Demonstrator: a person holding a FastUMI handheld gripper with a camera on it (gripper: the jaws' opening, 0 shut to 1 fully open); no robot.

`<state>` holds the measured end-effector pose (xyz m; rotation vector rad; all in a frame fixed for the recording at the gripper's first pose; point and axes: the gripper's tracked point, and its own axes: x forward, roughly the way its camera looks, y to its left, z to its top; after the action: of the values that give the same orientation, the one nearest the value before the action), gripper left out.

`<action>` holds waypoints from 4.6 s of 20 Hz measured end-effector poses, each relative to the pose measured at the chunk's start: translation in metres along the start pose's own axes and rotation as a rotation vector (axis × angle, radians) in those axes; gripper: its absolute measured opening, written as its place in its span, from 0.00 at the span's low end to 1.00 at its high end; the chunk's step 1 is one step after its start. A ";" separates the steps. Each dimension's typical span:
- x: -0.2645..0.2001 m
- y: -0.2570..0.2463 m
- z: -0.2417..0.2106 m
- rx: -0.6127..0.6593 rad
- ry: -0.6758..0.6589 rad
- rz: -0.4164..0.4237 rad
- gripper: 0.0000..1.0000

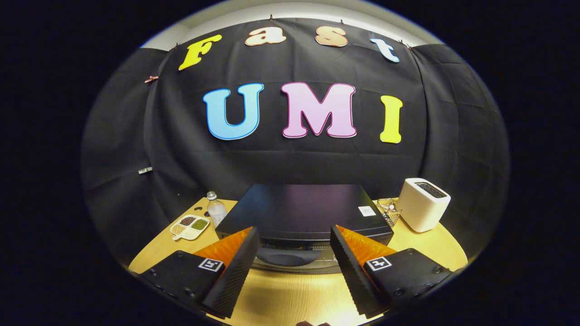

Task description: Open the toaster oven, put the food inside, and close the toaster oven door.

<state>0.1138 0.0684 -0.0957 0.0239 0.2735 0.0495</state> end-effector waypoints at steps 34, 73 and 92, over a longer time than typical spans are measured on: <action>-0.011 0.002 -0.109 0.035 0.129 -0.023 0.99; -0.109 -0.292 -0.088 0.015 0.225 0.075 0.97; -0.091 -0.353 -0.221 0.420 0.652 0.240 0.82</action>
<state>-0.0171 -0.2855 -0.2942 0.4642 0.9290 0.2400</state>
